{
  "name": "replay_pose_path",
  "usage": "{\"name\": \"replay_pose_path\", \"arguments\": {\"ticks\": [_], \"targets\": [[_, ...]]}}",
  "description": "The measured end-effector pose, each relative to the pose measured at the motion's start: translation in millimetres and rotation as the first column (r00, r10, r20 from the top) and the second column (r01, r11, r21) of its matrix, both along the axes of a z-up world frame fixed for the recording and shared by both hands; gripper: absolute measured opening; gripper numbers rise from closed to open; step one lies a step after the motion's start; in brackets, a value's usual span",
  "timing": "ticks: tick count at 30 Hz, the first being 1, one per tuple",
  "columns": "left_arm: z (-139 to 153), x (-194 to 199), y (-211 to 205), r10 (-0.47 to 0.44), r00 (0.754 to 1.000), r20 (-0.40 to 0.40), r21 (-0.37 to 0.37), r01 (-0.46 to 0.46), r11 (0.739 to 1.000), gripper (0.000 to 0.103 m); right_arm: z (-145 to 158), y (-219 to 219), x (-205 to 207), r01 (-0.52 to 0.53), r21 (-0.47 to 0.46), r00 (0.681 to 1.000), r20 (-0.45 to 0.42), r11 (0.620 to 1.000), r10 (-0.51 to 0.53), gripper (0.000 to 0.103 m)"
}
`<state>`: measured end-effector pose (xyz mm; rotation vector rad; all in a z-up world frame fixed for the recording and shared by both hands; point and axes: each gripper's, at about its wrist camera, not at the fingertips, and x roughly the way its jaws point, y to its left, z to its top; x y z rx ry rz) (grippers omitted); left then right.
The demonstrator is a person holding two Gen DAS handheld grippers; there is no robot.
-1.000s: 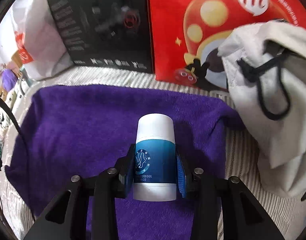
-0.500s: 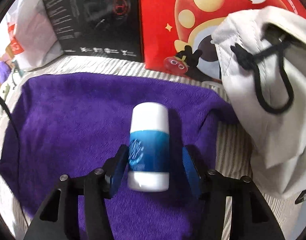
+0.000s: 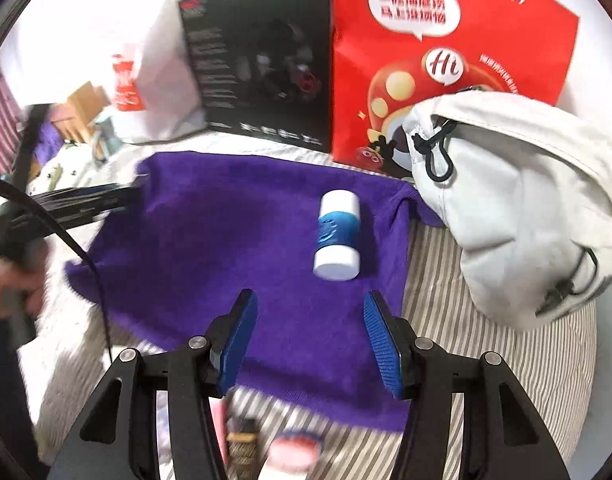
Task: Organize rigid objects
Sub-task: 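Lower the green clip onto the purple towel and open the left tool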
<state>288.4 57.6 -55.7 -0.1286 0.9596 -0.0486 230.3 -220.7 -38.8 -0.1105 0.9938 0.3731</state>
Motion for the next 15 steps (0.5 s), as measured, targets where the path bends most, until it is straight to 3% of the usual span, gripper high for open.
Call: {"name": "replay_pose_path", "arguments": {"ticks": [7, 15], "targets": [[-24.5, 32.9, -5.3, 0.014, 0.999, -0.039, 0.005, -0.014, 1.000, 0.039, 1.3, -2.7, -29.1, -0.027, 0.018, 1.000, -0.012, 0.999, 0.027, 0.055], [-38.3, 46.9, -19.7, -0.003, 0.996, -0.090, 0.101, 0.012, 0.995, 0.040, -15.8, -14.1, -45.2, -0.008, 0.050, 0.997, -0.081, 0.999, 0.012, 0.055]]}}
